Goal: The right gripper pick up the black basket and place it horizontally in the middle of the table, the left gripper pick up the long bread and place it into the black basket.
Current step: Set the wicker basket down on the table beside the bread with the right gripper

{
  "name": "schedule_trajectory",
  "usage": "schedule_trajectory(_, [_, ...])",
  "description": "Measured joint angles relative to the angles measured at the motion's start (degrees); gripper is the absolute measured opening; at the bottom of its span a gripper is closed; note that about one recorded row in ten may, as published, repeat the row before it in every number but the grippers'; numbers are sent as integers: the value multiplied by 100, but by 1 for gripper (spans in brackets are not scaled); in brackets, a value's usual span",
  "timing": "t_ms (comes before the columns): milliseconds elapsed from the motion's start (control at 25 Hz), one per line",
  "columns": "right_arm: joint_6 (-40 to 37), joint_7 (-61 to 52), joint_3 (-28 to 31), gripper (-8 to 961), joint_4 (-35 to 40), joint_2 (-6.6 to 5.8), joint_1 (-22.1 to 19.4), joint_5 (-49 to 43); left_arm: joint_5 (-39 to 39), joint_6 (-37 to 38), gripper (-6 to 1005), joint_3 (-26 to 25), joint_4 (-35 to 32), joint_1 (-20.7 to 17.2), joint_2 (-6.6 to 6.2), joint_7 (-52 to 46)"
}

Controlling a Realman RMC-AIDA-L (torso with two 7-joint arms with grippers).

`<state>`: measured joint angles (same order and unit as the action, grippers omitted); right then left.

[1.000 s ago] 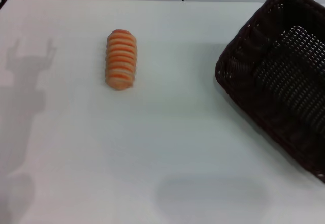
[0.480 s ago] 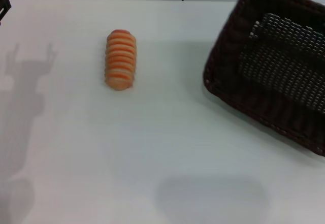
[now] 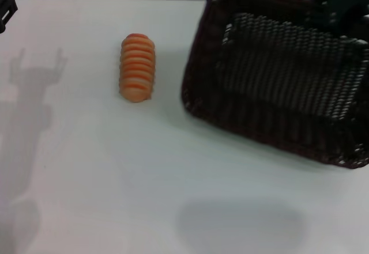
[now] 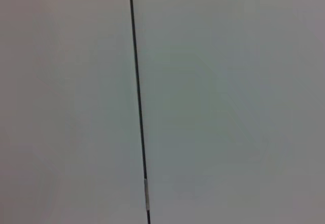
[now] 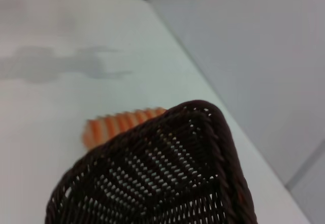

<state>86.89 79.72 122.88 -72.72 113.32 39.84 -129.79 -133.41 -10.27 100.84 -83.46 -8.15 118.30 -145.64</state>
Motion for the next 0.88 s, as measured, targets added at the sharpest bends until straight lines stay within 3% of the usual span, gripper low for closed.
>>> schedule_trajectory(120, [-52,92,-397,185,328,34,290,45,0,0,861,58,28,24,1,0])
schedule_trajectory(360, [6,160,-727,185,547,37,445,417,-1,-36,860,130,32,27,7,-8])
schedule_trajectory(480, [36,159,-935,185,557,50,395,477,-1,-46,860,177,33,36,8,-9])
schedule_trajectory(720, [221,97,-1013,184,428,218,81,565,-1,-55,860,219,11,66,9,-9])
schedule_trajectory(880, [423,65,-1010,184,381,267,-80,573,-1,-58,860,256,-10,73,9,-9])
